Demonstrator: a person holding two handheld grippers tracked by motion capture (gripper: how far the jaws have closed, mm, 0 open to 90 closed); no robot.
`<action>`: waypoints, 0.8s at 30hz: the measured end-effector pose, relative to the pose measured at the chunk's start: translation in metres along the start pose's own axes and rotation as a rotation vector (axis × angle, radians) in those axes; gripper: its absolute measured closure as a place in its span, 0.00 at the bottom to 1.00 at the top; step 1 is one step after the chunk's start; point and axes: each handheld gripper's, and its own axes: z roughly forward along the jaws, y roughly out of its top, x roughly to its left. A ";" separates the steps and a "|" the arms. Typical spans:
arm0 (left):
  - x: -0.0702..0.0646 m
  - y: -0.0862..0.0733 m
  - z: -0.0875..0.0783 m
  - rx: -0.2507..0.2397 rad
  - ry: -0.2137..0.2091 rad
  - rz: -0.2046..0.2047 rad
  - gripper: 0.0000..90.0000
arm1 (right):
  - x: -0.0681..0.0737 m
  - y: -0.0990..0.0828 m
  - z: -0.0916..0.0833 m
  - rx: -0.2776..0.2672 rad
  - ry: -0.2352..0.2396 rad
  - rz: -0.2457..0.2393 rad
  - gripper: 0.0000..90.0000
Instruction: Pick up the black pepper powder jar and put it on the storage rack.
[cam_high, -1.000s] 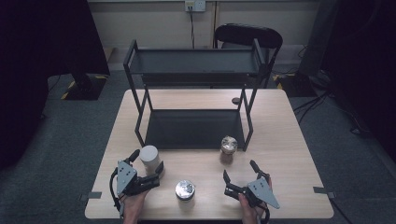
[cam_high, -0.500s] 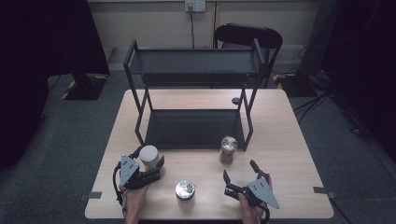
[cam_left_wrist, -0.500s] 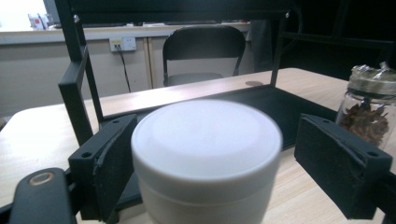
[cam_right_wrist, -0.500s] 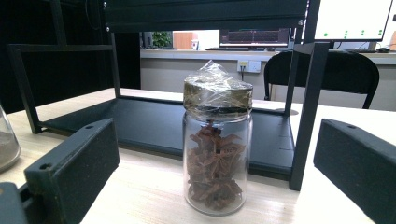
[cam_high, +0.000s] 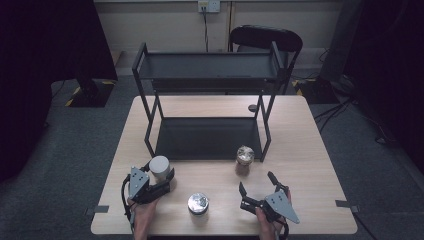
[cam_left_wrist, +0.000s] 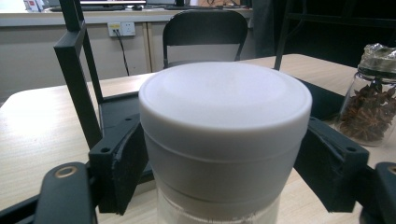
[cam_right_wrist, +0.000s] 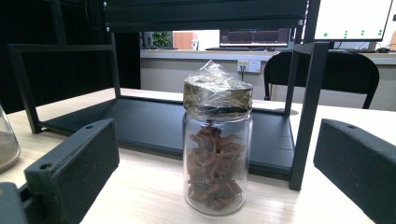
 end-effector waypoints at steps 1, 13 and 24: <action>0.000 -0.001 0.000 -0.001 -0.004 -0.006 0.27 | 0.000 0.000 0.000 0.000 0.000 0.000 0.00; -0.001 -0.002 0.000 0.018 0.007 0.002 0.36 | 0.000 0.000 0.000 0.000 0.000 0.000 0.00; -0.004 -0.004 -0.001 0.011 0.017 0.005 0.38 | 0.000 0.000 0.000 0.000 0.000 0.000 0.00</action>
